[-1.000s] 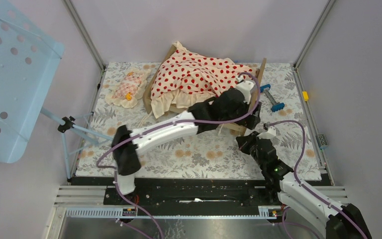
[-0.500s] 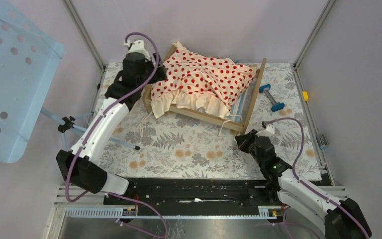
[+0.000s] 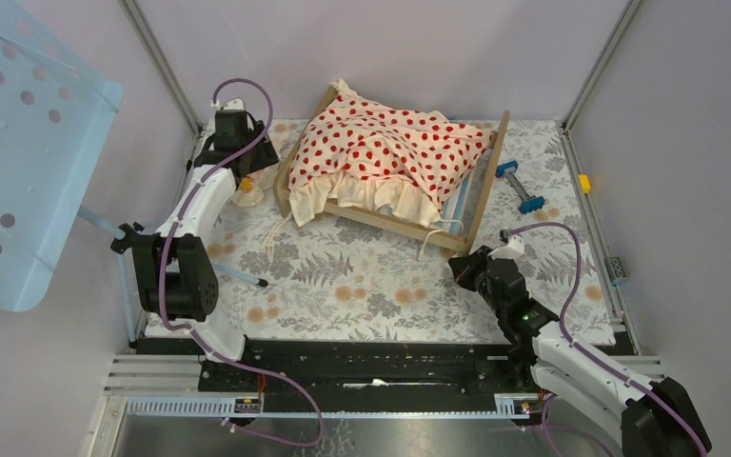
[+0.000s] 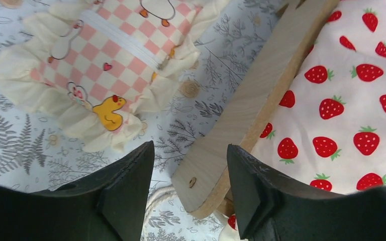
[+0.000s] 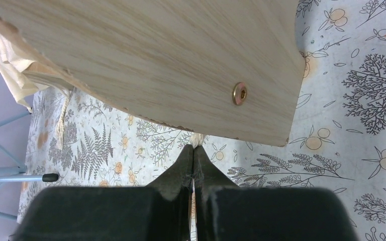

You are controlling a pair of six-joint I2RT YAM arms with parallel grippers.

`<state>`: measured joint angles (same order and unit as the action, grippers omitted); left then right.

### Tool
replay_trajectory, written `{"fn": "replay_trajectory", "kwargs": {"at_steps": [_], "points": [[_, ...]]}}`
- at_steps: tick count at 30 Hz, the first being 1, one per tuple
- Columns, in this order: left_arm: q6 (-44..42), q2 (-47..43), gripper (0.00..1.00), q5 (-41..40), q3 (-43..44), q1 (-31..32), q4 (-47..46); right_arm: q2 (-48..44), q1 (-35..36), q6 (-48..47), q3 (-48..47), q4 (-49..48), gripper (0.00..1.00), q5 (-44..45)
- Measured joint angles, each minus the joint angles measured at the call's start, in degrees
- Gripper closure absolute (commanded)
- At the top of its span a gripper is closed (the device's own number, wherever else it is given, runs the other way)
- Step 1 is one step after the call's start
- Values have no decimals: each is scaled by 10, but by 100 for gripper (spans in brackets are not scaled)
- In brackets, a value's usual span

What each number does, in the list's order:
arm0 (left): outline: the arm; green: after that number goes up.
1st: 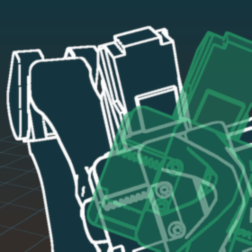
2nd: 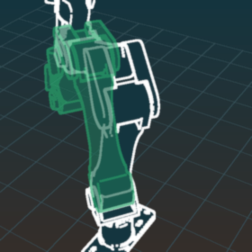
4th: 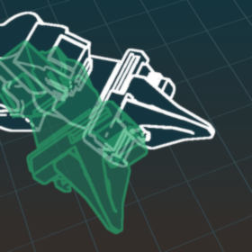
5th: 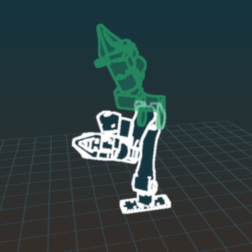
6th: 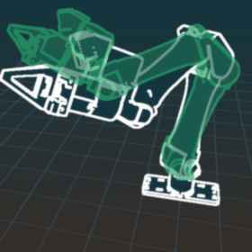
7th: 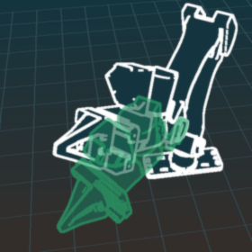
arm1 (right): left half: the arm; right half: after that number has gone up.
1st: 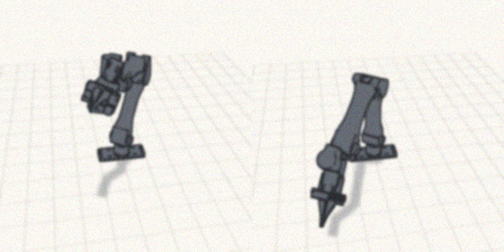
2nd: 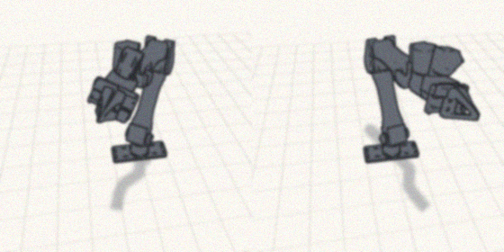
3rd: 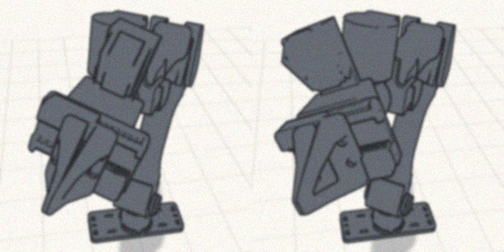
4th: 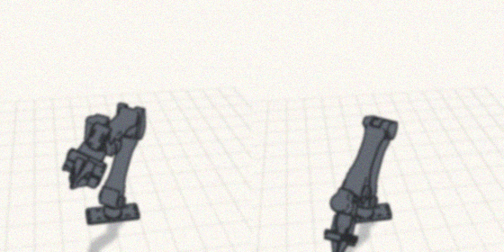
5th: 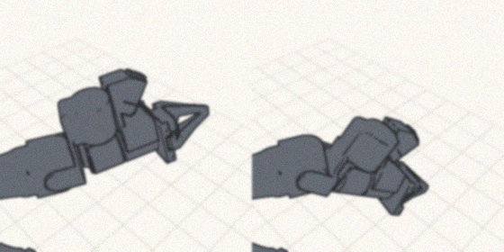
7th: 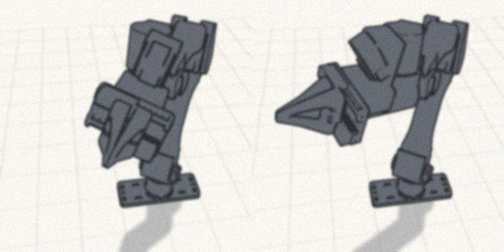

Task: Set up the pet bed
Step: Adjust the ropes on the bed frame, then adjust the bed frame at the center of the board.

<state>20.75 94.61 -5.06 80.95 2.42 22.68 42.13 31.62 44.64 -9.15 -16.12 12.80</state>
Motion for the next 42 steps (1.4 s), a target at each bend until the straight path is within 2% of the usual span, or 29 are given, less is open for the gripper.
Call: {"fn": "replay_trajectory", "kwargs": {"at_steps": [9, 26, 29, 35, 42], "points": [[-19, 10, 41, 71, -33, 3, -33, 0, 0, 1, 0, 0, 100, 0], [-30, 57, 47, 119, -33, 13, -73, 0, 0, 2, 0, 0, 100, 0], [-33, 61, 54, 113, -34, 18, -70, 0, 0, 2, 0, 0, 100, 0], [-40, 65, 76, 98, -35, 27, -61, 0, 0, 2, 0, 0, 100, 0], [-90, 43, 100, 123, -57, 38, -60, 14, 0, 1, -5, 17, 100, 18]]}}
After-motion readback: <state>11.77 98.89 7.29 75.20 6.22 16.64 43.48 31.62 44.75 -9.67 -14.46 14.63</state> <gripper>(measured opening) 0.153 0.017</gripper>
